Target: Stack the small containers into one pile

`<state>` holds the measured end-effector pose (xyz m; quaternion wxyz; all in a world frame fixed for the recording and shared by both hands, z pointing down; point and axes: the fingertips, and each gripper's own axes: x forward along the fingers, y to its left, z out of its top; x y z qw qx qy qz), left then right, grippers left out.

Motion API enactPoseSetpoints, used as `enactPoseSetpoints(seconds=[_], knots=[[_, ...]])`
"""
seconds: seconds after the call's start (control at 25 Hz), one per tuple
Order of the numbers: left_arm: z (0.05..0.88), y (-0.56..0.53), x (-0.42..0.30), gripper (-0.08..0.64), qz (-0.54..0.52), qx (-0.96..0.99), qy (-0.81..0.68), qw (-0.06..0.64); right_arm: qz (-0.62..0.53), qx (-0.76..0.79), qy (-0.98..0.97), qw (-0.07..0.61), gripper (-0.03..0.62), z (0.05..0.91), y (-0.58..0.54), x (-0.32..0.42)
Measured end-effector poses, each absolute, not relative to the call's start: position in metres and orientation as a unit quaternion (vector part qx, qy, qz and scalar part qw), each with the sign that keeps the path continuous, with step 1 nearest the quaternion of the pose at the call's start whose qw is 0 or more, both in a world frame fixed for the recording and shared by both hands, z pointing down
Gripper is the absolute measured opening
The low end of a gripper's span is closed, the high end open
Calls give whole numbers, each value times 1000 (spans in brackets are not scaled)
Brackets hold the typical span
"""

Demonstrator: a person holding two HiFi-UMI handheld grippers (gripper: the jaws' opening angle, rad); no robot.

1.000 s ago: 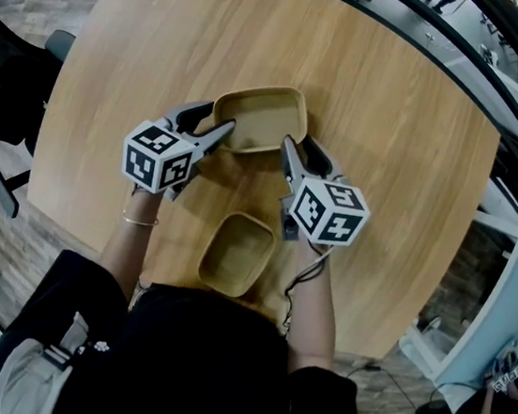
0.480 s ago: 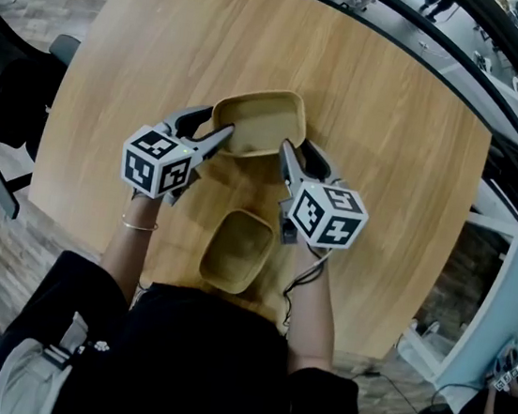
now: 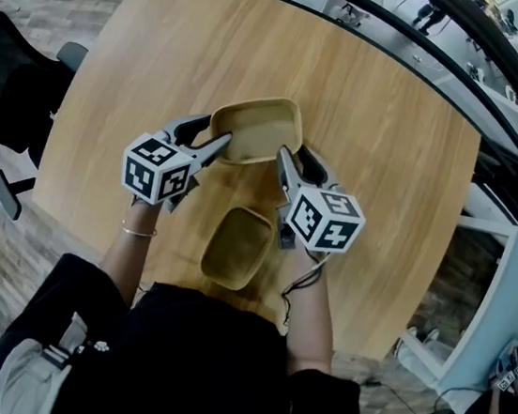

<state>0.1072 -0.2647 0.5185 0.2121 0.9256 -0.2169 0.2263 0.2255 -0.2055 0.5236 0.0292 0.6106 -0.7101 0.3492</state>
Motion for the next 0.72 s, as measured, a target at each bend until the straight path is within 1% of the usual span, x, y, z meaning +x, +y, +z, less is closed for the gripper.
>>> enactPoseSetpoints(seconds=[0.72], knots=[[492,-234,95,193,224,932,-212,191,336,613,-715,16,146,496,-178,214]])
